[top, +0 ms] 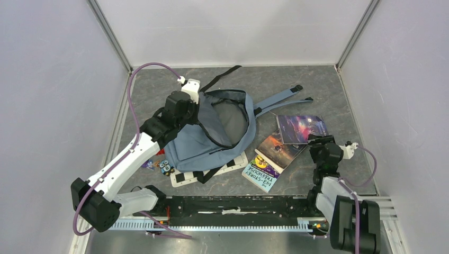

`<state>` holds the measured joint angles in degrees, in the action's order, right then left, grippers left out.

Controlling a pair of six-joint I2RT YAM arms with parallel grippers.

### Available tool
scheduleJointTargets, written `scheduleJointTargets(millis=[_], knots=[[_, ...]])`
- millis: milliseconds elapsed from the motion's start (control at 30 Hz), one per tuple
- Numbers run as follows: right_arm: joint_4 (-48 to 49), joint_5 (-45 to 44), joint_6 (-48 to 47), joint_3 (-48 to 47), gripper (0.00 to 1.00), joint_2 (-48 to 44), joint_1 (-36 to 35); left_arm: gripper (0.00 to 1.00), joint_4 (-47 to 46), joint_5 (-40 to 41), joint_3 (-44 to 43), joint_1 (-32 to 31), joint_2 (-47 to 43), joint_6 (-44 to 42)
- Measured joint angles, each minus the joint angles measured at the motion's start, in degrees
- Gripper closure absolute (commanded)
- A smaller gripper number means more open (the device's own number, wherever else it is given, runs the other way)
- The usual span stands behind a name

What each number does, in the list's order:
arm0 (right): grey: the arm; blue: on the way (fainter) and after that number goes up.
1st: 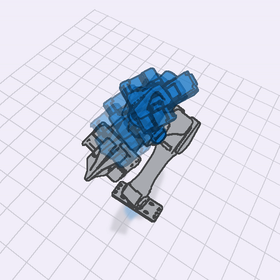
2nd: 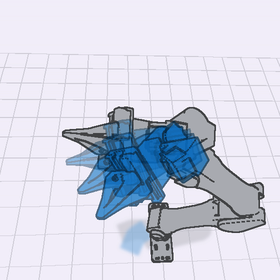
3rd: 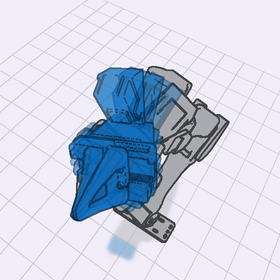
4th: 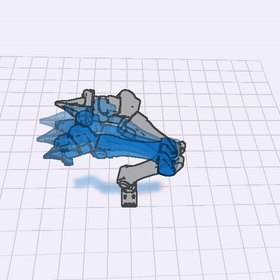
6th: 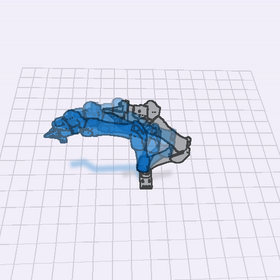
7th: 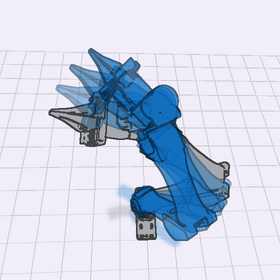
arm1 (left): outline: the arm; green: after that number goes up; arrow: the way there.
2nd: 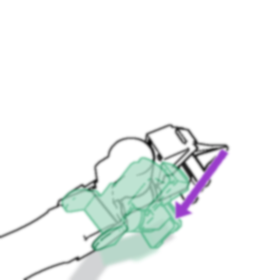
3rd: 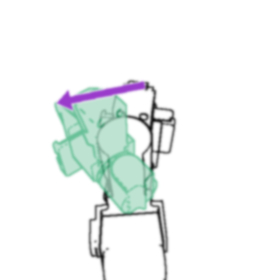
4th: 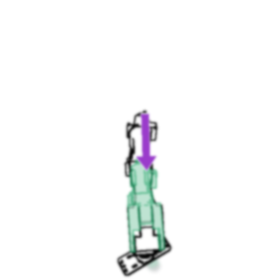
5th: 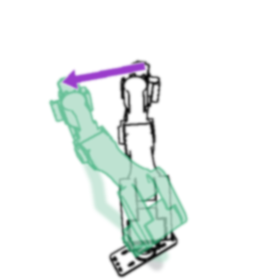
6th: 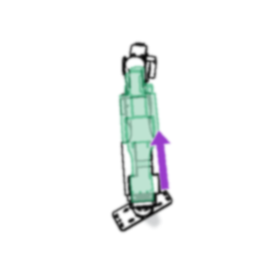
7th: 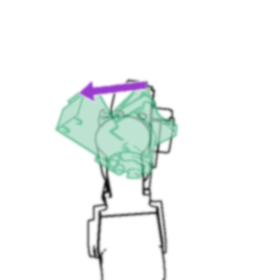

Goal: Pack the student bag
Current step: Pick up the book from the center of the board.

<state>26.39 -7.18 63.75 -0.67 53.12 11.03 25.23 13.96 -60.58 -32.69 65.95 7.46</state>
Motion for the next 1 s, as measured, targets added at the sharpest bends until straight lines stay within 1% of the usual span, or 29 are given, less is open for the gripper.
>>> scheduleJointTargets(millis=[200,467,567,733,867,900,1000], knots=[[7.72,1.57,0.07,-0.87,0.42,8.31,0.50,0.98,0.00,0.02,0.00,0.00,0.00,0.00],[13.35,2.40,0.79,-0.90,0.62,12.92,0.96,0.98,0.02,0.02,0.00,0.00,0.00,0.00],[14.47,2.38,1.46,-1.05,0.68,12.83,1.49,0.98,0.00,0.02,0.00,0.00,0.00,0.00],[14.75,2.25,1.42,-2.32,0.83,10.69,2.43,0.98,0.00,0.02,0.00,0.00,0.00,0.00],[12.02,2.32,-0.20,-4.09,0.98,8.37,3.52,0.98,0.00,0.00,0.00,0.00,0.00,0.02],[10.93,2.32,-0.87,-4.90,1.00,7.76,3.76,0.98,0.00,0.00,0.00,0.00,0.00,0.00],[7.34,2.32,-3.63,-8.41,1.00,5.62,4.26,0.98,0.00,-0.09,0.02,0.00,-0.26,0.00]])
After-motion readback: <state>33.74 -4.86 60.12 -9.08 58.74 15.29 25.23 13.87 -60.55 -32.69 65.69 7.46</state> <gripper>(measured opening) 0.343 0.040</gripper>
